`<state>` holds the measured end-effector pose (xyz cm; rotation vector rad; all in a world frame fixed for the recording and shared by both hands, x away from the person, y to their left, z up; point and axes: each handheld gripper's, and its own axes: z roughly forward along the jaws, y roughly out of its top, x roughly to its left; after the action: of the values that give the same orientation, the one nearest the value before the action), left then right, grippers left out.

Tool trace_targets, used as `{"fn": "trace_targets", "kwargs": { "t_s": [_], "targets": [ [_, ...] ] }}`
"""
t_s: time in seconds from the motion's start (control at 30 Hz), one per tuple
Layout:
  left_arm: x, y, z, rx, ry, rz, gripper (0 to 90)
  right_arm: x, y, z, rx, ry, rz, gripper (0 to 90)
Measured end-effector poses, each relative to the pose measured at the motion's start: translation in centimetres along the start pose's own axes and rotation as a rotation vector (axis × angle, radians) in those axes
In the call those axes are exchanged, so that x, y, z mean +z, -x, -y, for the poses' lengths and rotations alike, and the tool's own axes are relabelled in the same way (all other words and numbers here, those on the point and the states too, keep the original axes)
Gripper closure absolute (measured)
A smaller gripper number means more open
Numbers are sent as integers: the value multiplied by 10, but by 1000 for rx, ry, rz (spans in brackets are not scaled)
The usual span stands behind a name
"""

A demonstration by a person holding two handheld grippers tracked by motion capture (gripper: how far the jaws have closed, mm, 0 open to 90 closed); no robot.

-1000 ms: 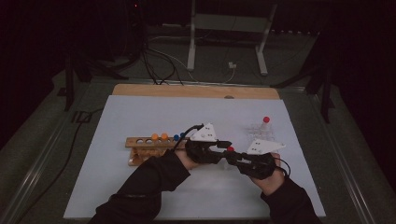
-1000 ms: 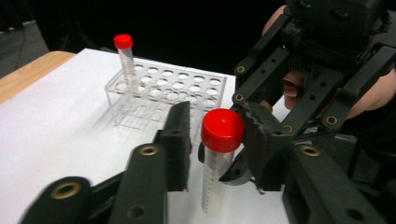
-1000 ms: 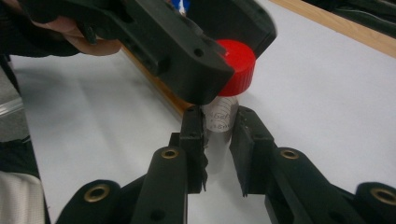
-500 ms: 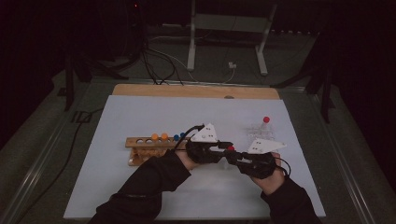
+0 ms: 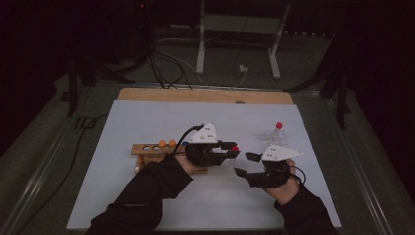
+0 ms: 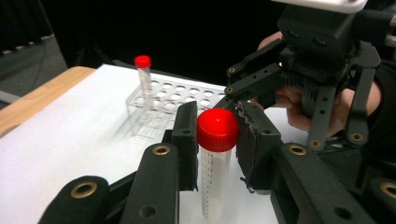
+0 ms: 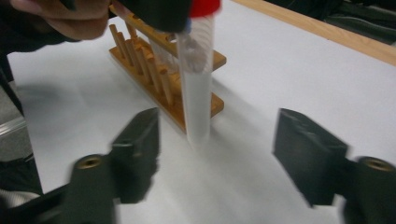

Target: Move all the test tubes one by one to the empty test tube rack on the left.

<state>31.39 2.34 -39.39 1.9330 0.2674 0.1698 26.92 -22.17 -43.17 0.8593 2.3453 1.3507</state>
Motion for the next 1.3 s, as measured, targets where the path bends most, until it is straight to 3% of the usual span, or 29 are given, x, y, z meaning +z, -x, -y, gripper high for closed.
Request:
{"fn": "trace_targets", "kwargs": {
  "t_s": [0.37,0.73,1.1,1.3],
  "targets": [
    [-40,-7,1,-10,9,-68,717,4,1,0,35,2,0,5],
    [-96,-16,5,-29,32,-183,717,4,2,0,27,14,-21,0],
    [-154,-24,23,-69,38,-305,717,1,3,-1,29,32,-25,0],
    [-177,-29,32,-85,39,-363,717,1,3,-1,29,36,-22,0]
  ]
}}
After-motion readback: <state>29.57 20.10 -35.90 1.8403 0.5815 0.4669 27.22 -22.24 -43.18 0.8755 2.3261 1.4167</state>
